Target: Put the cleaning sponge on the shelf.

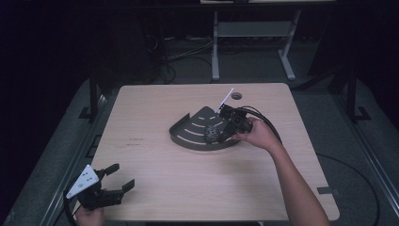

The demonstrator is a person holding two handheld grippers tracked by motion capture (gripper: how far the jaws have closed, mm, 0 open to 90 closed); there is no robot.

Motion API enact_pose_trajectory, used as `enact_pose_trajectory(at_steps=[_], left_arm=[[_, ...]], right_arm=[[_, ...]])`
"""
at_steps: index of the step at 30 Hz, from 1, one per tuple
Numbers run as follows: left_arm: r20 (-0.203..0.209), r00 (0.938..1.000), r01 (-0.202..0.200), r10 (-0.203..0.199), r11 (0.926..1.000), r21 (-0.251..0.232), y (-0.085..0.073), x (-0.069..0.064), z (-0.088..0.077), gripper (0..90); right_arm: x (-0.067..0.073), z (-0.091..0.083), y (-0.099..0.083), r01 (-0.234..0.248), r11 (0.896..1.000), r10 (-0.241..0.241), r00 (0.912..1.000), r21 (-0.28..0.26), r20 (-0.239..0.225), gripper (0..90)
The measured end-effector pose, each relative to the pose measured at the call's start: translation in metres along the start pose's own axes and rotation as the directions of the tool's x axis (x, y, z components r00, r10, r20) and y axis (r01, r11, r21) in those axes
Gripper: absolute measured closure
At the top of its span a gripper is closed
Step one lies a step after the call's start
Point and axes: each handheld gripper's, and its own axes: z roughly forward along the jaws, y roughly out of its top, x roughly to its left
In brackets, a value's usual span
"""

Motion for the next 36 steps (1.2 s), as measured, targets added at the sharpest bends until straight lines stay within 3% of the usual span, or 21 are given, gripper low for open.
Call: enact_pose_trajectory(at_steps=[10,30,36], left_arm=[[0.001,1.0,-0.003,0.003,1.0,-0.001,0.0,-0.001,0.0,13.3],[0.002,1.0,-0.008,0.008,1.0,0.006,0.0,-0.002,0.001,13.3],[-0.002,1.0,-0.006,0.006,1.0,0.004,0.0,-0.002,0.0,13.3]], right_arm=[[0.006,-0.007,-0.023,-0.004,1.0,0.004,1.0,-0.022,-0.001,19.1],[0.018,-0.007,-0.058,0.0,1.0,0.0,0.9999,-0.014,0.012,18.1],[0.026,-0.009,-0.066,0.014,0.999,-0.014,0.9999,-0.04,0.007,18.2]])
